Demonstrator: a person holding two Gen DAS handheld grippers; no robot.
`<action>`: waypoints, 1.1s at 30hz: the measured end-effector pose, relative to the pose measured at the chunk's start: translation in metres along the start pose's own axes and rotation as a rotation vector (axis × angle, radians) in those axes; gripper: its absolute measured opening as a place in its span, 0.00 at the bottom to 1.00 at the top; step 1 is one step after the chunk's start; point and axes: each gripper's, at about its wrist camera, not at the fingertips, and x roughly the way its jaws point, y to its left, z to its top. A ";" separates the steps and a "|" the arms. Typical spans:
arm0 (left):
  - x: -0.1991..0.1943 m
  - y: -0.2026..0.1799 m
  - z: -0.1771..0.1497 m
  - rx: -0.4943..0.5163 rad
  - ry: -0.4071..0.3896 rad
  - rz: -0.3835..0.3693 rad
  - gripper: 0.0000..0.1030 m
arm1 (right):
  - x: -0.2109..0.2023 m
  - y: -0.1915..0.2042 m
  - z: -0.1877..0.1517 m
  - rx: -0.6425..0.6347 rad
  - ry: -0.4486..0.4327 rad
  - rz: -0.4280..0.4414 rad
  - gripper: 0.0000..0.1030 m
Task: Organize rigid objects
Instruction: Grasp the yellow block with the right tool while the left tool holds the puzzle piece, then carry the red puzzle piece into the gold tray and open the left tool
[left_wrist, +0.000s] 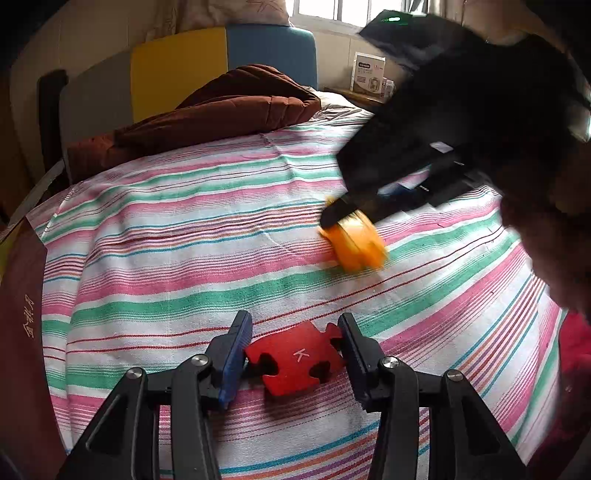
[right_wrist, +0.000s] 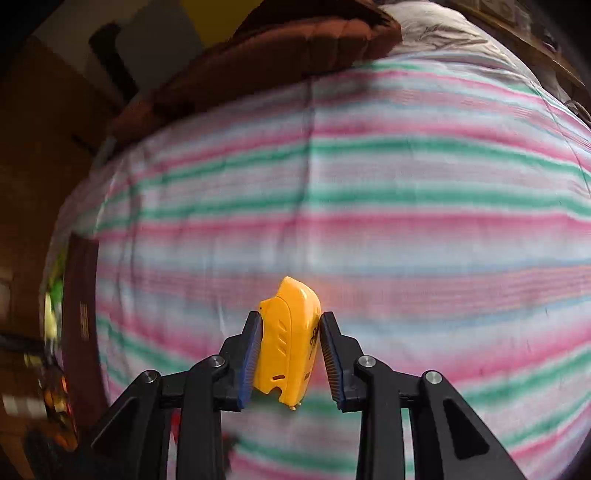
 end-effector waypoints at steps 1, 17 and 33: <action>0.000 0.000 0.000 0.002 0.000 0.002 0.47 | -0.002 0.000 -0.007 -0.011 -0.009 -0.019 0.30; 0.005 -0.006 0.002 0.032 0.003 0.042 0.47 | -0.002 -0.002 -0.030 -0.090 -0.080 -0.041 0.29; -0.012 -0.012 -0.007 0.081 0.027 0.062 0.47 | 0.009 0.019 -0.036 -0.223 -0.135 -0.119 0.28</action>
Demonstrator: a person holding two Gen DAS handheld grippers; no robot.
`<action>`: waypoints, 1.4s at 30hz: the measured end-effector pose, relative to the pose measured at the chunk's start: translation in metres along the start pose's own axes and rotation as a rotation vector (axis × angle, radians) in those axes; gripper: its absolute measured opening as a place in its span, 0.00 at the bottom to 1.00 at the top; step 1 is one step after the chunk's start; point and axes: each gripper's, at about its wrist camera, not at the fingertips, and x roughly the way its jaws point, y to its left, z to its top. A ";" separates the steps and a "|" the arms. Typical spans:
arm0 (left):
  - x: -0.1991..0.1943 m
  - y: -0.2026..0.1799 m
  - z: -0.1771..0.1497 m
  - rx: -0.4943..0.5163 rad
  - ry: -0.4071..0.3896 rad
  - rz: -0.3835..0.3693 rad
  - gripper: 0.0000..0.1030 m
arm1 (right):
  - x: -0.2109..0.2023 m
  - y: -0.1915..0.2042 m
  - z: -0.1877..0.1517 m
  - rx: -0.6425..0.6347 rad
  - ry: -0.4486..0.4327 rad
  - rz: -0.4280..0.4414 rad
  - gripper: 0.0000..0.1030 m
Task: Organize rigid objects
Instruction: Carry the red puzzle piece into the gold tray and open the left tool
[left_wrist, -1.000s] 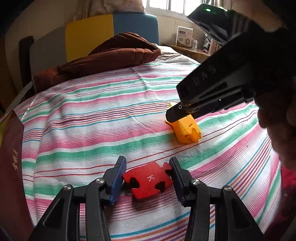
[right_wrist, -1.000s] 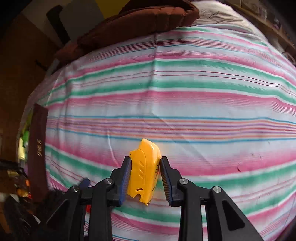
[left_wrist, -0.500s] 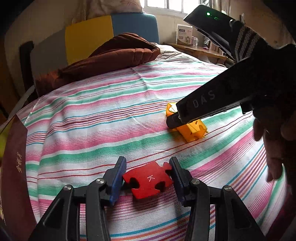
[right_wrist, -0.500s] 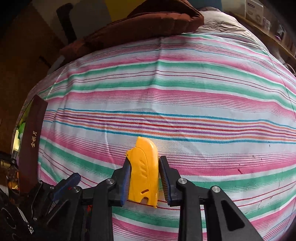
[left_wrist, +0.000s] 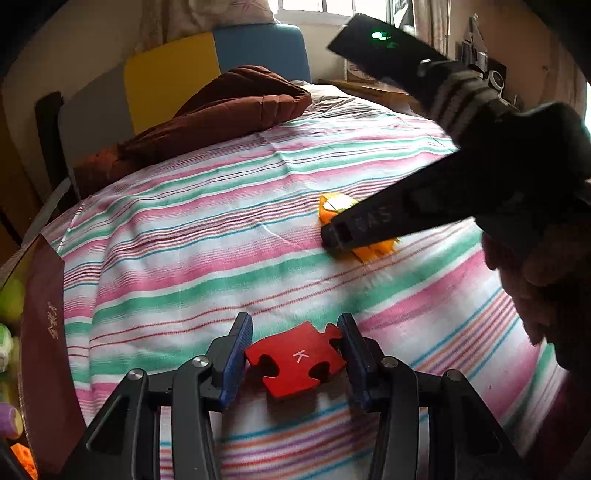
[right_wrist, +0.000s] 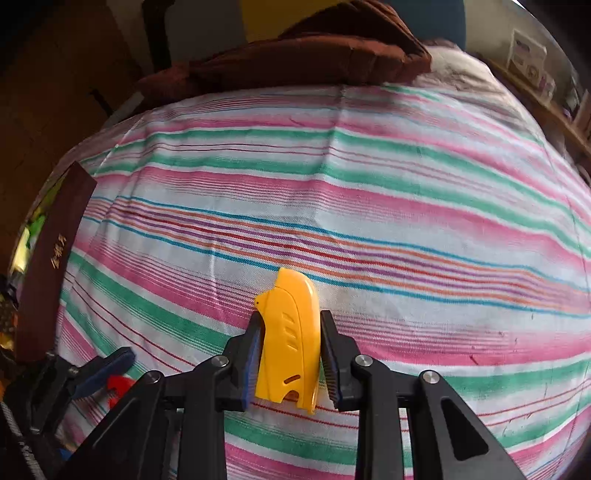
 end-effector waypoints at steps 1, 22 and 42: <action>-0.002 0.000 -0.001 0.000 0.005 0.000 0.47 | 0.001 0.002 0.001 0.002 -0.004 0.000 0.28; -0.125 0.069 0.010 -0.135 -0.133 0.091 0.47 | 0.001 0.010 -0.004 -0.040 -0.041 -0.028 0.28; -0.168 0.187 -0.051 -0.350 -0.113 0.337 0.47 | -0.001 0.018 -0.010 -0.072 -0.081 -0.073 0.28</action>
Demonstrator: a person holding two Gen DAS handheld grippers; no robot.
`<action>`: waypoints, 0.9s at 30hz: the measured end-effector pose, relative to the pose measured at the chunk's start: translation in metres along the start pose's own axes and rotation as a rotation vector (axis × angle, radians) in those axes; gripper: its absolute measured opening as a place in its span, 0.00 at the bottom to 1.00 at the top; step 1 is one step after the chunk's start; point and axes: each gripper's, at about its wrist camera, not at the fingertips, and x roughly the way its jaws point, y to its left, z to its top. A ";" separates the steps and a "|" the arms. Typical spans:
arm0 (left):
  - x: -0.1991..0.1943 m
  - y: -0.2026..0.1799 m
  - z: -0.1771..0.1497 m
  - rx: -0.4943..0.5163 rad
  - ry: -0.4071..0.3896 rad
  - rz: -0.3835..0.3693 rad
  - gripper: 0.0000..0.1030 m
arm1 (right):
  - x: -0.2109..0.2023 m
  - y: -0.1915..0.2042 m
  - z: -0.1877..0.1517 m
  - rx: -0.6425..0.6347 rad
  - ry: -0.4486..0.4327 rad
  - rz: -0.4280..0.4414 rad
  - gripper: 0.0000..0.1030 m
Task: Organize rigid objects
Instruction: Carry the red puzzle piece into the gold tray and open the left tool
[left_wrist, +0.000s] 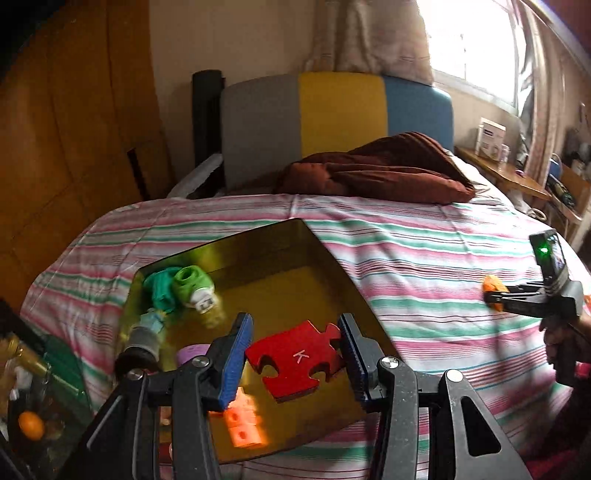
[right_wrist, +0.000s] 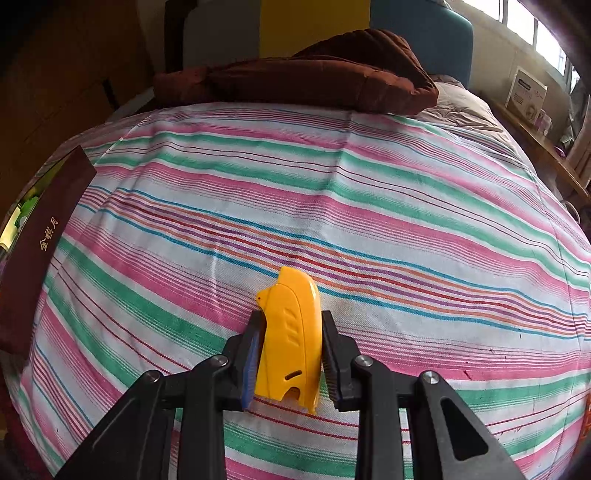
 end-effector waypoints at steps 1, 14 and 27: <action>0.002 0.005 -0.001 -0.010 0.005 0.005 0.47 | 0.000 0.000 0.000 0.000 0.000 0.000 0.28; 0.032 0.056 -0.010 -0.178 0.111 -0.047 0.47 | 0.000 0.004 0.001 -0.025 -0.002 -0.020 0.28; 0.119 0.104 0.026 -0.319 0.273 -0.155 0.47 | 0.001 0.009 0.003 -0.051 0.010 -0.035 0.28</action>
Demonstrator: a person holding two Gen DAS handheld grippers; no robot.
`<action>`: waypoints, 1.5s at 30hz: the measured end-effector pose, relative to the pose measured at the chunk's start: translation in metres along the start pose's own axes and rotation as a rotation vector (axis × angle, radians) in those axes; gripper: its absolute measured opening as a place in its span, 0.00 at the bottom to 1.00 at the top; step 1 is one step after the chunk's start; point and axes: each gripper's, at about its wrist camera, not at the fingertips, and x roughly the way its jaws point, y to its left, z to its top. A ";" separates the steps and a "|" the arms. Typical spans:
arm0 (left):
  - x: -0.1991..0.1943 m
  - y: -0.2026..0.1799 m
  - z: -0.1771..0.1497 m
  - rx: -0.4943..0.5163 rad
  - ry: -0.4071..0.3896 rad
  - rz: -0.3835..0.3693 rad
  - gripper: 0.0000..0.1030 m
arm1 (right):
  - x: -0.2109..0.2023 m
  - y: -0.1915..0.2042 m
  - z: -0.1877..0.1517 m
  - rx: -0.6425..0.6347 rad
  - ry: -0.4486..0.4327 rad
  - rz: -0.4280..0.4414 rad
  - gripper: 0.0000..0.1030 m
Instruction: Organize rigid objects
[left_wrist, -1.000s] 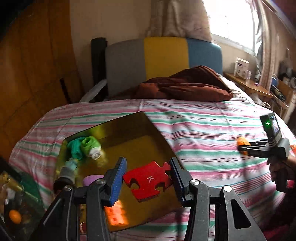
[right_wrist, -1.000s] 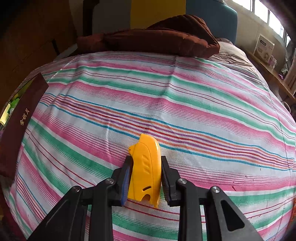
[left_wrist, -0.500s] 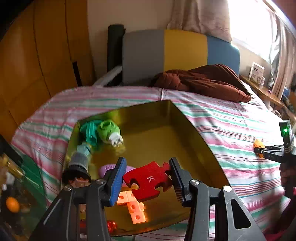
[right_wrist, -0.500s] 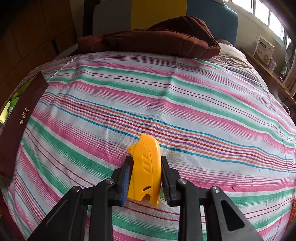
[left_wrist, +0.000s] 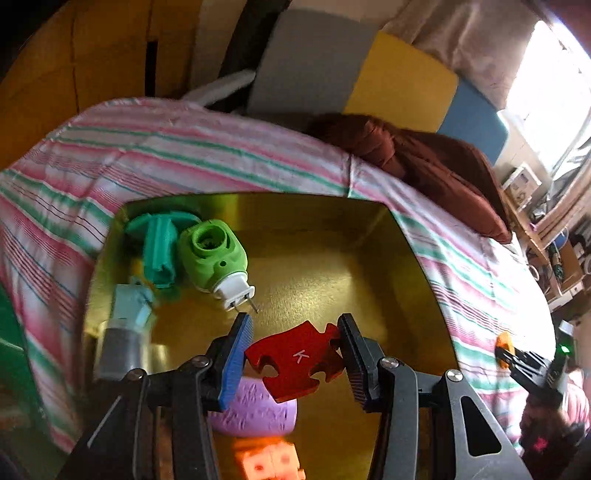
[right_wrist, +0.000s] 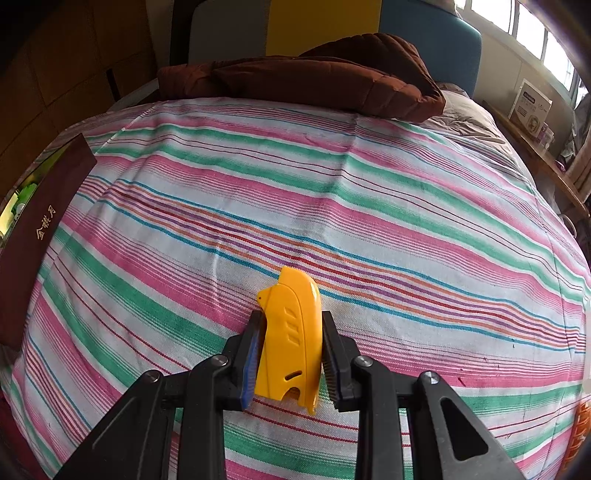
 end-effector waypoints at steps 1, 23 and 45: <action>0.007 0.000 0.003 0.002 0.009 -0.001 0.47 | 0.000 0.000 0.000 0.000 0.001 0.000 0.28; -0.070 0.004 -0.035 0.066 -0.229 0.227 0.91 | -0.004 0.011 0.021 0.066 0.101 -0.063 0.28; -0.118 0.040 -0.086 -0.001 -0.285 0.374 1.00 | -0.033 0.291 0.051 -0.177 0.130 0.266 0.28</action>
